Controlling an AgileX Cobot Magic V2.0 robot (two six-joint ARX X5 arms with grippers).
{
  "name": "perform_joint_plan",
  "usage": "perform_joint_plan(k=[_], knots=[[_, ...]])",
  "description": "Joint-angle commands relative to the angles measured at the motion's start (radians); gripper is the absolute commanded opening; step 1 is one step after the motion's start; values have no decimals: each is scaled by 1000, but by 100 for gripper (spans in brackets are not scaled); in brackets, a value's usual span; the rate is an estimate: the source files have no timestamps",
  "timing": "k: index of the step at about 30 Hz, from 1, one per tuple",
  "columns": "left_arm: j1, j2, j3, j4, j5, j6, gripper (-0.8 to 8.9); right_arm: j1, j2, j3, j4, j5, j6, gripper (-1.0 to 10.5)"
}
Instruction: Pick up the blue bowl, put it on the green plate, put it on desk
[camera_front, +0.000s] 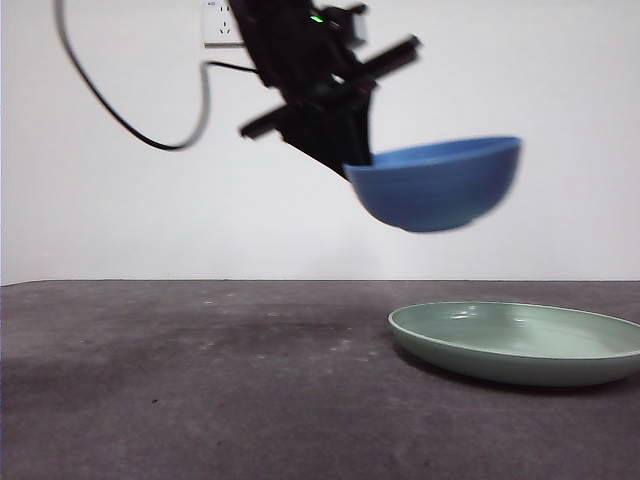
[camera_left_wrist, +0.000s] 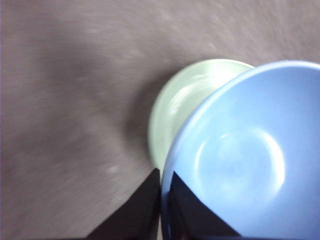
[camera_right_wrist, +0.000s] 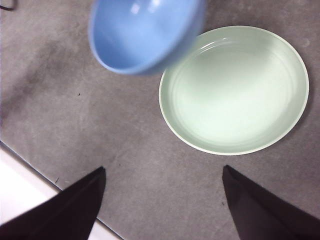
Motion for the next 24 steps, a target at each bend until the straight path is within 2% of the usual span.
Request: perform_joint_plan(k=[1,10,24], knots=[[-28,92,85,0,2,-10,10,3,5,18,7,-1,11,375],[-69,338,251,-8,1,-10,10,3,5,18,8,0,10,375],[-72,365,252,-13,0,-2,10,3,5,18,8,5,11,375]])
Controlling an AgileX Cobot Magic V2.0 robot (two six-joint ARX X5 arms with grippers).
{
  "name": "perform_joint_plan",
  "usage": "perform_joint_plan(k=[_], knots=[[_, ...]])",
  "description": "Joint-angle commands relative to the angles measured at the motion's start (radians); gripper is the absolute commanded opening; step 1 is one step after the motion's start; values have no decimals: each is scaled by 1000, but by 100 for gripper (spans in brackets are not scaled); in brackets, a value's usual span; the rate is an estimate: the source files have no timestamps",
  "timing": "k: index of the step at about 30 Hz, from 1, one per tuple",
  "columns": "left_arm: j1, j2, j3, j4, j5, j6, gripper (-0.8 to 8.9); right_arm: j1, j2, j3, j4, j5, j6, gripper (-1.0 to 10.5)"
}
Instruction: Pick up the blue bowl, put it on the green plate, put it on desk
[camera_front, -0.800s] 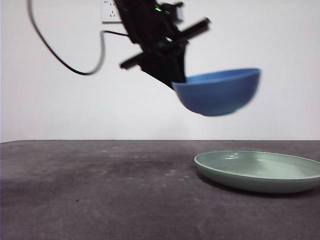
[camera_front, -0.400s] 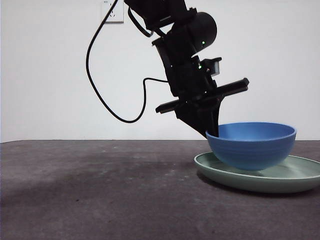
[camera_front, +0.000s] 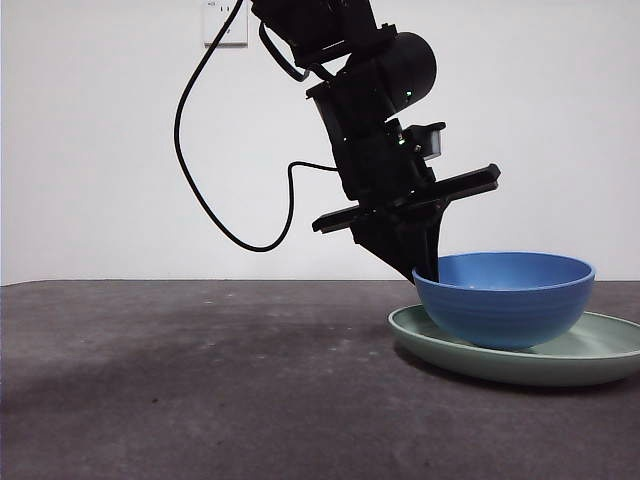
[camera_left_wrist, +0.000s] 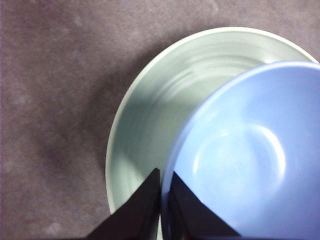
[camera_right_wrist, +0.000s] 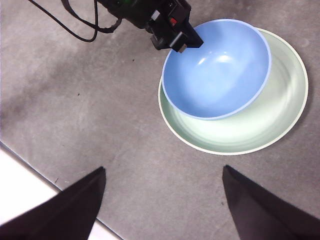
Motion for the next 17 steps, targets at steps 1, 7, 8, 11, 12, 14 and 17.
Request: perform_joint_plan(k=[1,7,8,11,12,14,17], knots=[[-12,33,34,3,1,-2,9,3,6,18,8,3,10,375],[-15,33,34,2,1,2,9,3,6,18,7,3,11,375],[-16,33,34,1,2,3,9,3,6,18,7,3,12,375],[-18,33,34,1,1,6,9,3,6,18,7,3,22,375],[-19,33,34,1,2,6,10,3,6,18,7,3,22,375],[-20,33,34,1,1,6,32,3,6,18,7,3,22,375],[-21,33,34,1,1,6,103,3,6,18,6,2,24,375]])
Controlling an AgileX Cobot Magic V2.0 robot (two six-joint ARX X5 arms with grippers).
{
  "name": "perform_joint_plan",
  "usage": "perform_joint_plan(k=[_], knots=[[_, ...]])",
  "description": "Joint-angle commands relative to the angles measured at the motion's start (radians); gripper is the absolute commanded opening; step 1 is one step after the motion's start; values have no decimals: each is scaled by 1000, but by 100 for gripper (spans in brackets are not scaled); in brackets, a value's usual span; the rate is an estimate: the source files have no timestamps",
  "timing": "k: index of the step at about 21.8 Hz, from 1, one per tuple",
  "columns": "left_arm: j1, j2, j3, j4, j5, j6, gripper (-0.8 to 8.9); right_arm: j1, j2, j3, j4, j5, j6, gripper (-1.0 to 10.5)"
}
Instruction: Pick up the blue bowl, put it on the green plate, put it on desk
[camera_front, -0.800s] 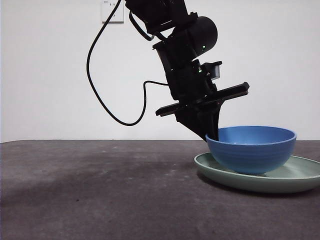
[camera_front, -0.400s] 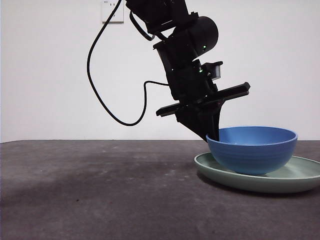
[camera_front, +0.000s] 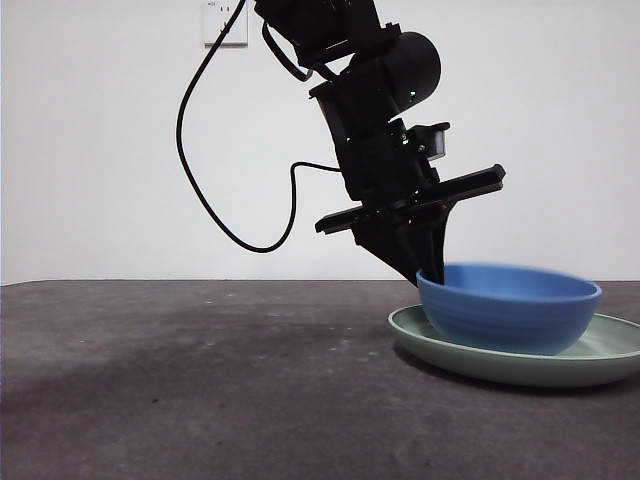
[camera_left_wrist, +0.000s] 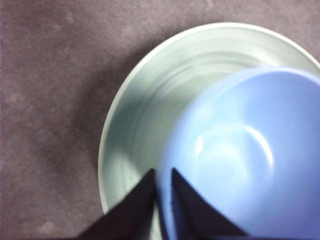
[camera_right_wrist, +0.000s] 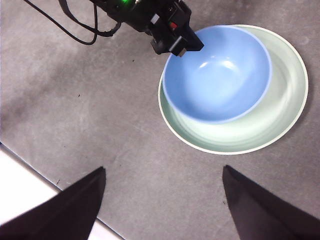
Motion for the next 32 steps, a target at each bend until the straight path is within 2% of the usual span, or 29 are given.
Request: perform_joint_plan(k=[1,4,7,11,16,25,28,32], knots=[[-15,32,34,5,1,5,103,3,6,18,6,2,10,375],[-18,32,34,5,1,5,125,3,6,18,6,3,10,375],[-14,23,34,-9,1,4,225,3,6,18,6,3,10,375],[1,-51,34,-23,1,5,227,3,6,18,7,3,10,375],[27,-233,34,-71,1,10,227,3,6,18,8,4,10,375],[97,-583,11,-236,2,98,227,3,6,18,9,4,10,375],[117,-697,-99,-221,2,107,227,3,6,18,9,4,10,375],[123,-904,-397,-107,26,113,227,3,6,18,8,4,10,375]])
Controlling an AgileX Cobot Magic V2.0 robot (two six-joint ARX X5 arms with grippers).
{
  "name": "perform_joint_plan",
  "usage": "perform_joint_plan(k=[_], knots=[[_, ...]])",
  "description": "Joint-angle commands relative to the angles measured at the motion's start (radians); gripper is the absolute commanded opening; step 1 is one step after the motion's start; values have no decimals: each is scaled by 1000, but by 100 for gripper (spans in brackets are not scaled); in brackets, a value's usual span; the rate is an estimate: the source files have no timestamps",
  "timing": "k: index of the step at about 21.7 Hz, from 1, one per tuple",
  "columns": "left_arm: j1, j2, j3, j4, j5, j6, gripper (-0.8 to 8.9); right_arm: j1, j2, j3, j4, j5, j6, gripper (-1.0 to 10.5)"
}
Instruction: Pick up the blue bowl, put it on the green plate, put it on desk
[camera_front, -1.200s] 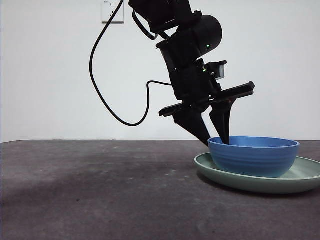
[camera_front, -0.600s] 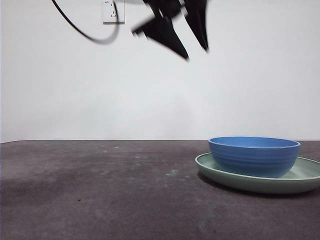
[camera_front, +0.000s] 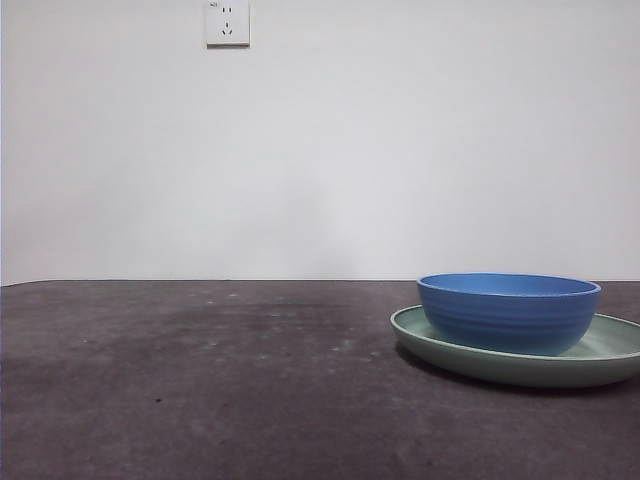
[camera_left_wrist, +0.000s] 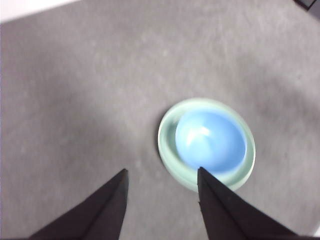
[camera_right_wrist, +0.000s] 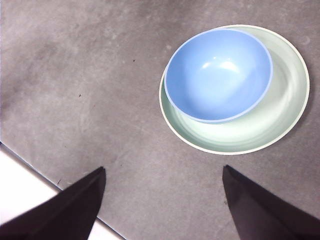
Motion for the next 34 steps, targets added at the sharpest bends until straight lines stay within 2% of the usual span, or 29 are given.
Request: perform_joint_plan(k=[1,6,11,19,20,24,27,29,34], knots=[[-5,-107,-164,78,62,16,227,3,6,18,8,3,7,375],[-5,-312,-519,211,248,12,226,3,6,18,7,3,7,375],[-7,-387,-694,237,372,12,225,3,6,18,-3,3,7,375],[-7,-386,-698,237,373,12,225,3,8,18,-8,12,16,374],[-7,-386,-697,237,373,12,225,3,8,18,-8,30,26,374],[-7,-386,-697,237,373,12,225,3,13,17,-2,209,92,372],[-7,-386,-698,238,373,12,225,0,38,16,17,304,122,357],[-7,-386,-697,238,373,13,225,-11,71,16,42,333,127,353],[-7,-386,-697,237,373,13,225,-61,208,16,135,327,135,352]])
